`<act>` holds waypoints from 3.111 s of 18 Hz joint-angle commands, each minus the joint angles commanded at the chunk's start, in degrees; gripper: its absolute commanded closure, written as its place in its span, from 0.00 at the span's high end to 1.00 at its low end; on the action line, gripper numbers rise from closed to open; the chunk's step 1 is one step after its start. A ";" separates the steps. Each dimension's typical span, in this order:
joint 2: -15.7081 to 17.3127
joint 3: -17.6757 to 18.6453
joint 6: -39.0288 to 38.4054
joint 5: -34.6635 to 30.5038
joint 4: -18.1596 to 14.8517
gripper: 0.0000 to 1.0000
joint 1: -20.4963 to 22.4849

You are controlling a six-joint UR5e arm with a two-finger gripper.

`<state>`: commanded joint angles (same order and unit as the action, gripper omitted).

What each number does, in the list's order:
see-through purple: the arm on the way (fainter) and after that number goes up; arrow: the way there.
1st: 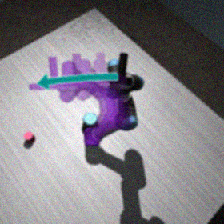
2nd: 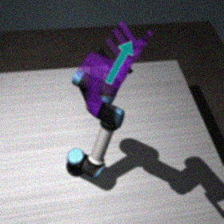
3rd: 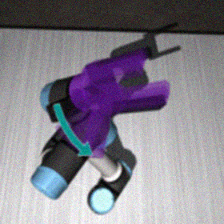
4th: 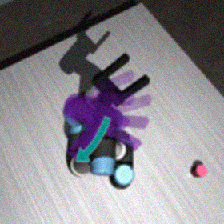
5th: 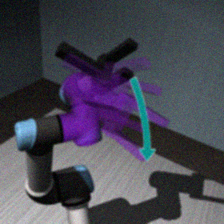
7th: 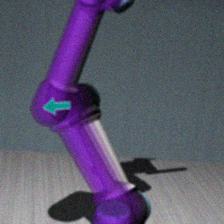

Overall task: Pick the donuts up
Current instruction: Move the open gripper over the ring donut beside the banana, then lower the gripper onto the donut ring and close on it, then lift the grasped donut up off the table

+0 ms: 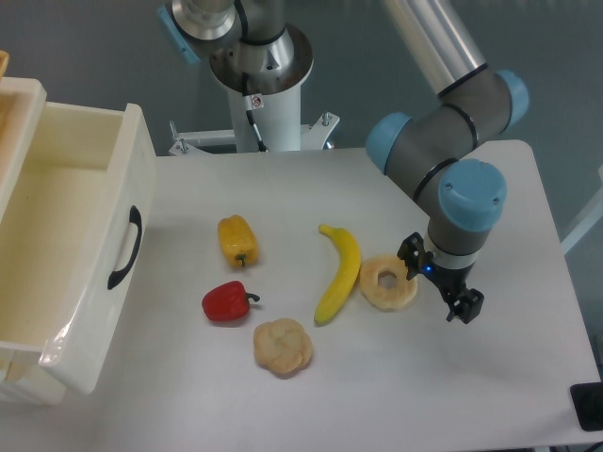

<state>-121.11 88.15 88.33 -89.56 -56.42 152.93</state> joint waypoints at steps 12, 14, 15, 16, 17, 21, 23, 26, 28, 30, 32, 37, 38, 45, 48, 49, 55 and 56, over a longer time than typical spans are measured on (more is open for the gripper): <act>-2.11 3.52 -0.96 0.35 0.35 1.00 0.88; -2.20 3.52 -1.14 0.53 0.26 1.00 0.88; -2.37 3.60 -1.14 0.53 0.26 1.00 0.88; -2.46 3.78 -1.14 0.53 0.26 1.00 0.88; -2.46 3.87 -1.23 0.53 0.26 1.00 0.88; -2.73 3.87 -1.14 0.53 0.09 0.94 0.88; -2.73 4.13 -1.14 0.61 0.09 0.87 0.88; -2.73 4.13 -2.63 0.53 0.09 0.57 0.79; -2.73 3.78 -4.65 0.53 0.00 0.28 0.71; -2.73 2.73 -5.01 0.53 0.09 0.14 0.71; -2.46 1.59 -5.62 0.53 -0.09 0.05 0.71; -2.29 -1.66 -5.71 0.44 -0.18 0.00 0.53; -2.37 -2.28 -5.63 0.44 -0.18 0.00 0.53; -3.69 -12.29 -5.45 0.26 -8.51 0.00 0.44; -3.78 -15.11 -4.83 0.70 -10.71 0.00 0.53; -3.69 -15.99 -4.92 0.44 -11.77 0.00 0.53; -4.48 -21.79 -4.92 -1.48 -18.54 0.00 0.44; -4.48 -21.80 -4.92 -1.93 -18.55 0.00 0.36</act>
<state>-125.60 66.36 83.41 -91.49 -74.97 153.28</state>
